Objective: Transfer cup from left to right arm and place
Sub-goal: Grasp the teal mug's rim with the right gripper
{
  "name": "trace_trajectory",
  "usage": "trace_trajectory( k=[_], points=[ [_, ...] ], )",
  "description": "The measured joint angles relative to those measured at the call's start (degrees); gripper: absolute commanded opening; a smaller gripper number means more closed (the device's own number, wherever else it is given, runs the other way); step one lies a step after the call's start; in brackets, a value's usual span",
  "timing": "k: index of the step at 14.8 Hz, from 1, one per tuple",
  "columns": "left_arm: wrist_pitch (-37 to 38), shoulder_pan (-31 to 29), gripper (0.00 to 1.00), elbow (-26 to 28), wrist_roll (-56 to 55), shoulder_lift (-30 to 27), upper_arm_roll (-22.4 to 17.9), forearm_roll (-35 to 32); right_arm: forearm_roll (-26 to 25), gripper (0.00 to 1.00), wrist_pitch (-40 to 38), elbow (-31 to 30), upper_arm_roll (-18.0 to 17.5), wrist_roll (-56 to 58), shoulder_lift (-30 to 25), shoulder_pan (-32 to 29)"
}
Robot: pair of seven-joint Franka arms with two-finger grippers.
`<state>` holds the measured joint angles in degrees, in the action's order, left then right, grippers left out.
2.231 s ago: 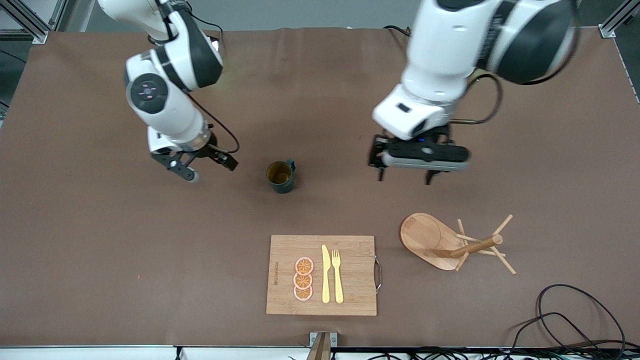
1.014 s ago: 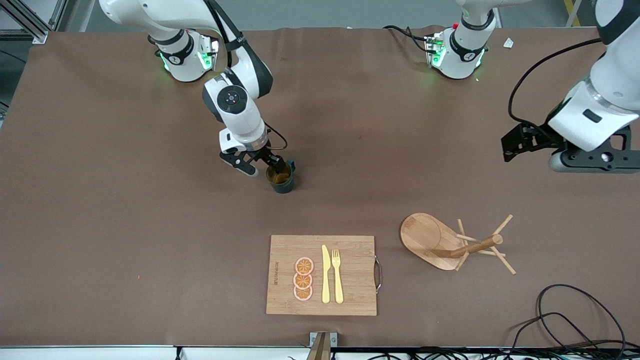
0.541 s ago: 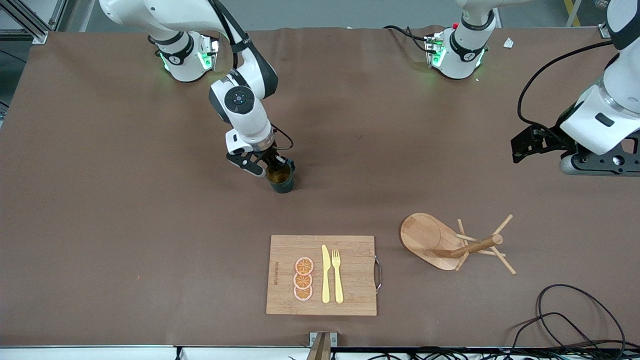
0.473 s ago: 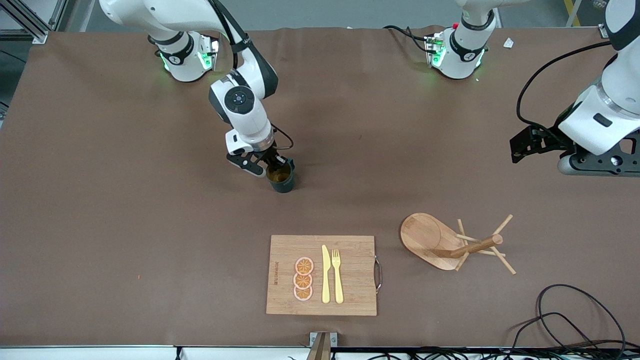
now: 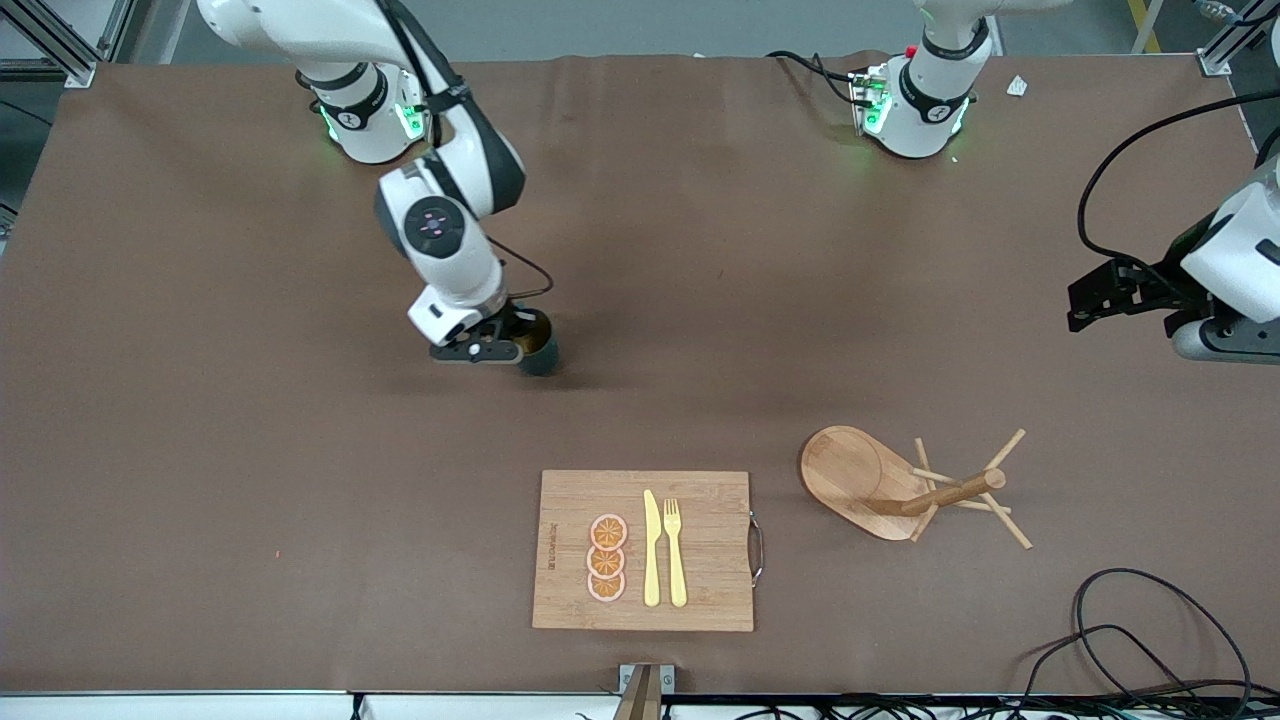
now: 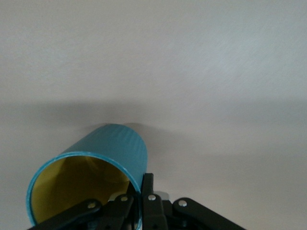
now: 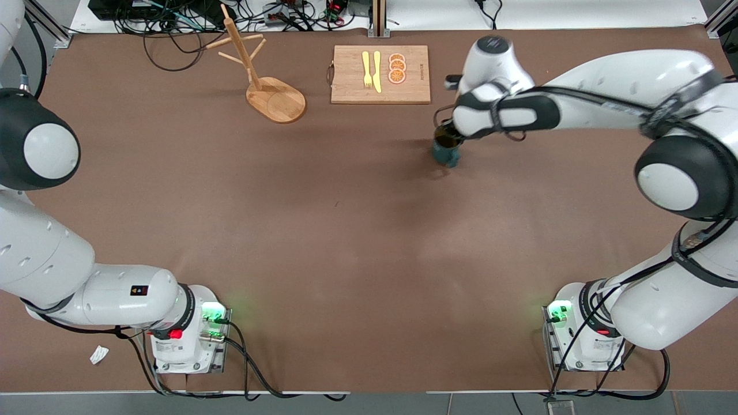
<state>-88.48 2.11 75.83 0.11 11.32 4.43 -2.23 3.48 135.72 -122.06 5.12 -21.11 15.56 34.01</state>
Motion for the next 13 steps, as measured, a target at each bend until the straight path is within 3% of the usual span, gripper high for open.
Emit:
trace_trajectory(
  k=[4, 9, 13],
  points=[
    [0.00, 0.54, 1.00, 0.02, 0.23, 0.00, -1.07, 0.51, -0.08, 0.00, -5.21, -0.11, 0.34, 27.67, -4.84, -10.55],
    [0.00, 0.48, 1.00, 0.01, -0.01, -0.02, -1.65, 1.93, -1.66, 0.00, -5.10, -0.55, 0.59, 64.73, -5.31, -25.06],
    [0.00, 0.64, 1.00, -0.09, -3.91, -0.78, -1.60, 1.96, -7.04, 0.00, -2.68, -0.78, 0.58, 76.12, -5.07, -29.43]
  ],
)
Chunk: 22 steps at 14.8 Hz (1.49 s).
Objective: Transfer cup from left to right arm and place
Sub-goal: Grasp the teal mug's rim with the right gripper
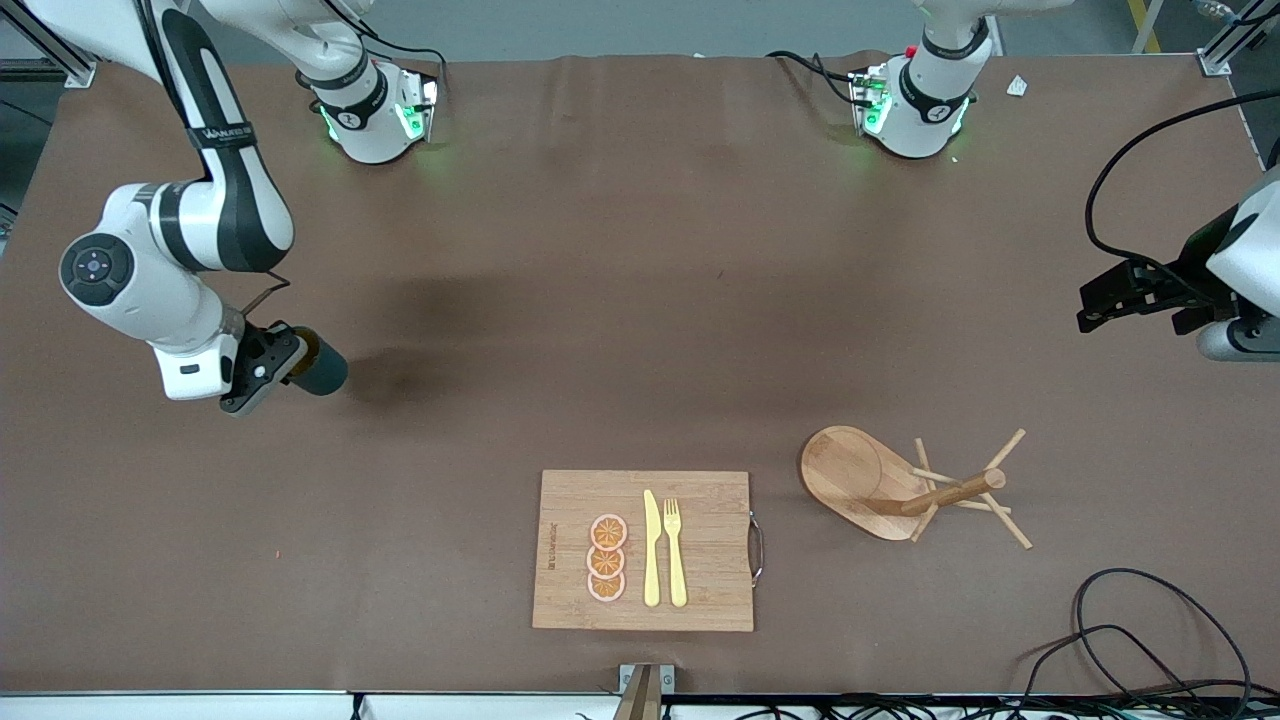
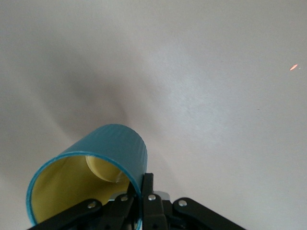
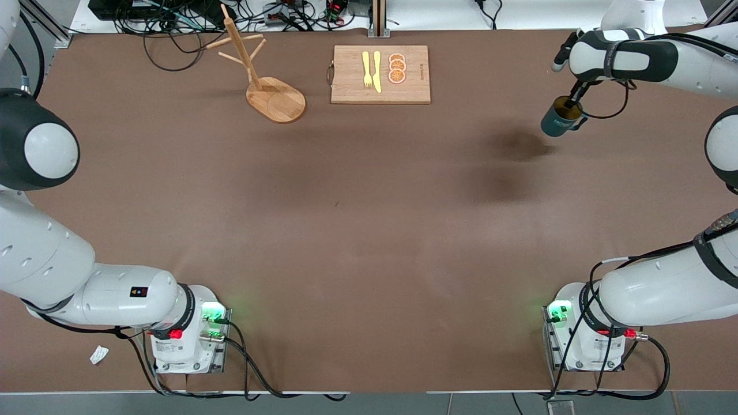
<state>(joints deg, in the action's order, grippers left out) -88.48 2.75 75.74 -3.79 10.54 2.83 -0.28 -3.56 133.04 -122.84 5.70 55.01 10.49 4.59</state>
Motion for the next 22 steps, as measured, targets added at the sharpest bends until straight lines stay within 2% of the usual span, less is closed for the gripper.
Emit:
trace_trajectory(
  k=[8, 14, 16, 18, 19, 20, 22],
  points=[
    [0.00, -0.06, 1.00, 0.12, -0.01, -0.58, -0.18, 0.00, -1.08, 0.00, 4.55, -0.47, -0.09, 7.32, 4.45, -6.30],
    [0.00, -0.06, 1.00, 0.14, 0.02, -0.58, -0.20, 0.00, -1.09, 0.01, 5.96, -0.52, -0.10, 7.74, 6.90, -7.45],
    [0.00, -0.06, 1.00, 0.15, 0.04, -0.58, -0.20, 0.00, -1.09, 0.05, 6.32, -0.56, -0.12, 7.74, 7.43, -7.99],
    [0.00, -0.06, 1.00, 0.16, 0.06, -0.58, -0.20, 0.00, -1.09, 0.26, 6.65, -0.56, -0.12, 7.75, 7.99, -8.25],
    [0.00, -0.06, 1.00, 0.16, 0.07, -0.58, -0.20, 0.00, -1.09, 0.66, 6.68, -0.56, -0.15, 7.75, 8.15, -8.26],
    [0.00, -0.06, 1.00, 0.16, 0.08, -0.58, -0.20, 0.00, -1.09, 0.99, 6.74, -0.56, -0.21, 7.75, 8.19, -8.26],
    [0.00, -0.06, 1.00, 0.16, 0.08, -0.58, -0.20, 0.00, -1.09, 1.00, 6.80, -0.54, -0.29, 7.75, 8.19, -8.26]
  ],
)
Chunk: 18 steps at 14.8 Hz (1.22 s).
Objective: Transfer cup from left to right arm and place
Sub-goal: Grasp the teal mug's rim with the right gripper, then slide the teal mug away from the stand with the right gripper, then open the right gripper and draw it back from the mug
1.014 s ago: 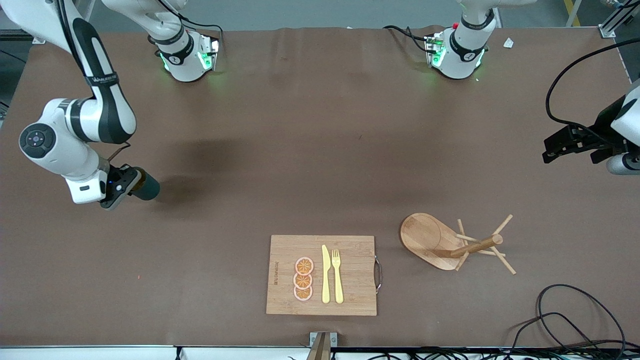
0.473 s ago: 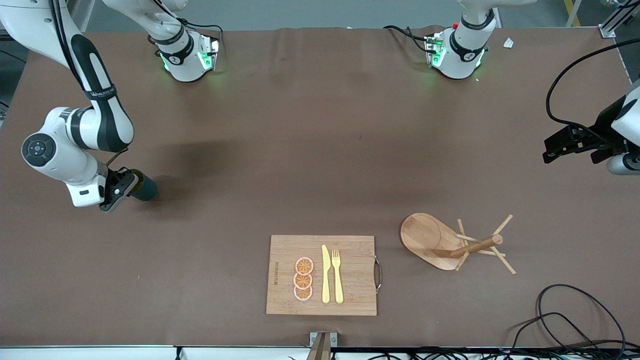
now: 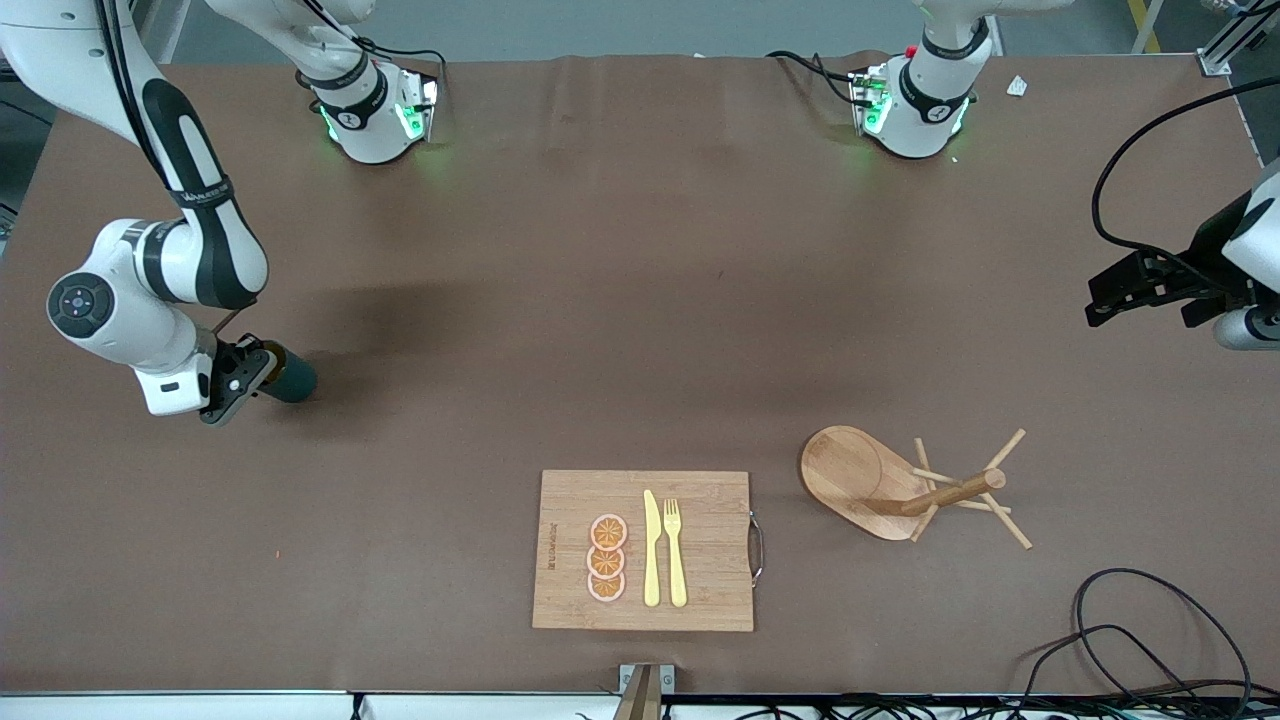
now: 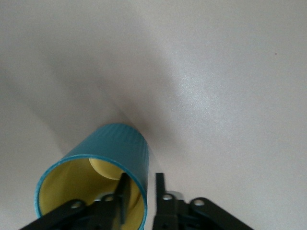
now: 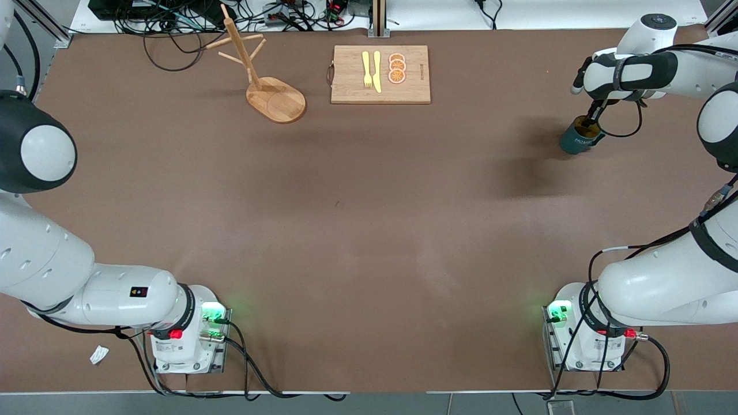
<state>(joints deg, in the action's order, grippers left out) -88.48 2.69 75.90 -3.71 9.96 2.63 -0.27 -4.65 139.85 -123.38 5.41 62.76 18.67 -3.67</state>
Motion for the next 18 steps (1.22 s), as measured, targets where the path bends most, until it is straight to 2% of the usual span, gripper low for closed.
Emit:
trace_trajectory(
  k=[4, 7, 12, 18],
  points=[
    [0.00, 0.00, 1.00, 0.02, 0.00, 0.00, 0.00, 0.00, 0.00, 1.00, -2.14, 1.38, -0.22, -0.12, -0.34, 0.00],
    [0.00, 0.00, 1.00, 0.03, 0.00, 0.00, 0.00, 0.00, 0.03, 1.00, -14.26, 7.42, -0.33, -4.78, -1.87, 0.00],
    [0.00, 0.00, 1.00, 0.06, 0.00, 0.00, 0.00, 0.00, 0.04, 1.00, -35.05, 20.43, -1.18, -25.37, -5.40, 0.44],
    [0.00, 0.00, 1.00, 0.09, 0.00, 0.00, 0.00, 0.00, 3.28, 1.00, -49.52, 31.06, -1.48, -50.39, -6.52, 1.36]
  ],
)
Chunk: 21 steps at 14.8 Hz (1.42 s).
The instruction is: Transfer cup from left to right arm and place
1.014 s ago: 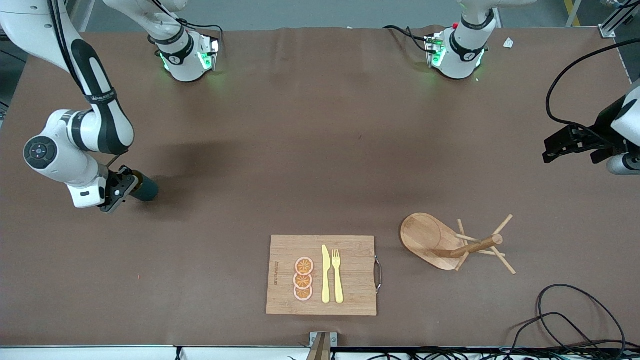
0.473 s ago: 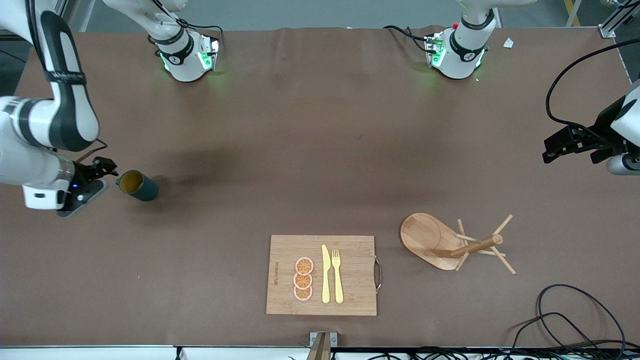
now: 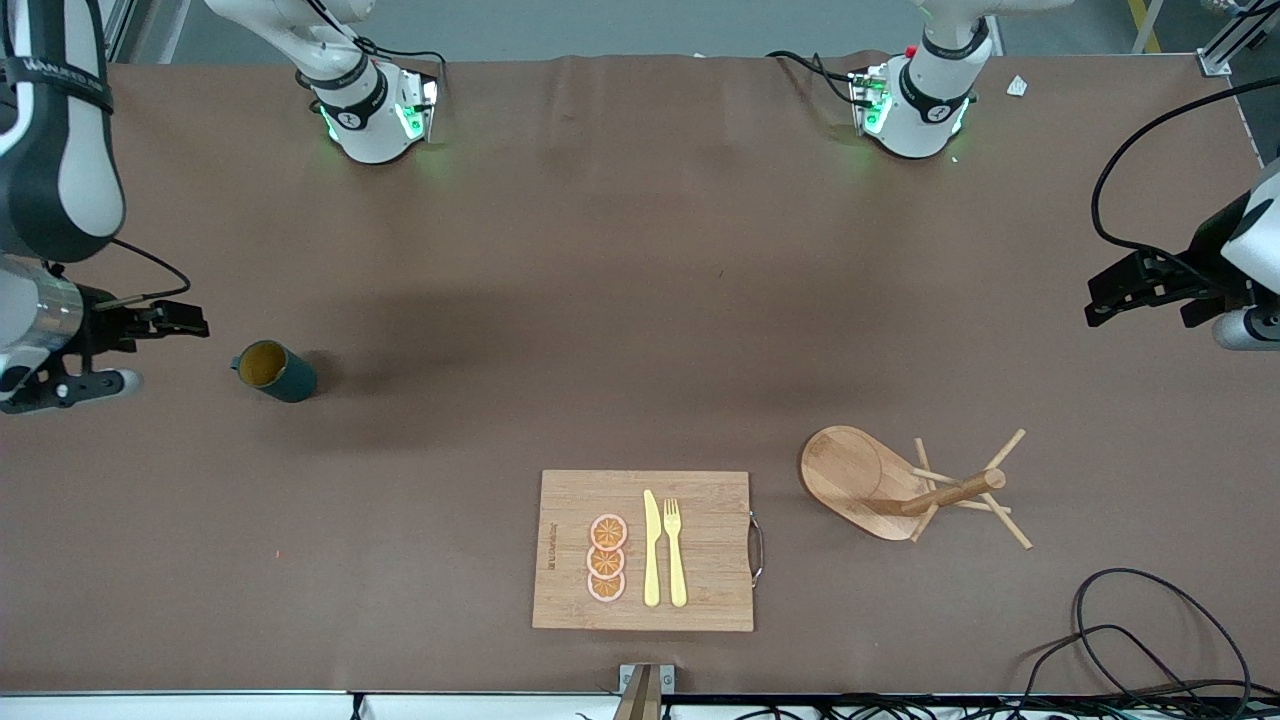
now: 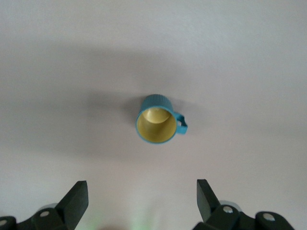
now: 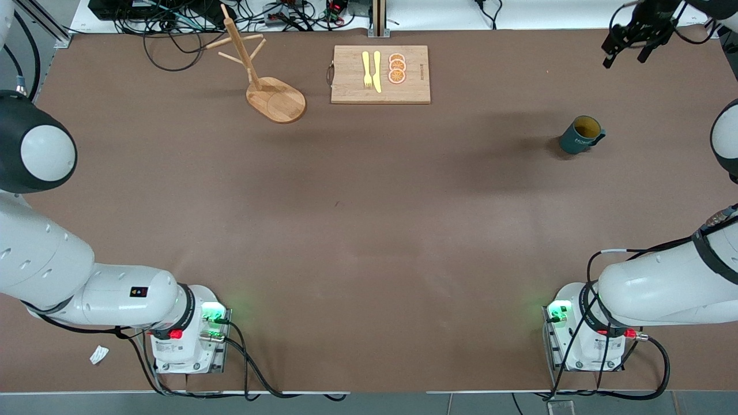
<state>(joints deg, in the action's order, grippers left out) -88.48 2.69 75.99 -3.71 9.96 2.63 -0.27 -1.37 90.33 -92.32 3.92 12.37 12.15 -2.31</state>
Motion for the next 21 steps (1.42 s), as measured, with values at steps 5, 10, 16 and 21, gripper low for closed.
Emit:
trace_trajectory(
  k=[5, 10, 16, 21],
  points=[
    [0.00, 0.00, 1.00, 0.01, 0.00, 0.00, 0.00, 0.00, -0.41, 1.00, -10.02, 10.52, 0.02, -5.83, -0.21, 0.06],
    [0.00, 0.00, 1.00, 0.01, 0.00, 0.00, 0.00, 0.00, -0.82, 1.00, -12.74, 15.29, 0.47, -6.12, -0.20, -0.08],
    [0.00, -0.02, 1.00, 0.02, 0.00, 0.00, -0.02, 0.00, -0.75, 1.00, -14.91, 13.38, 0.28, -6.12, -2.92, 0.13],
    [0.00, -0.02, 1.00, 0.03, 0.00, 0.00, -0.02, 0.00, -0.74, 1.00, -14.85, 8.83, 0.19, -6.06, -10.63, 0.25]
  ],
)
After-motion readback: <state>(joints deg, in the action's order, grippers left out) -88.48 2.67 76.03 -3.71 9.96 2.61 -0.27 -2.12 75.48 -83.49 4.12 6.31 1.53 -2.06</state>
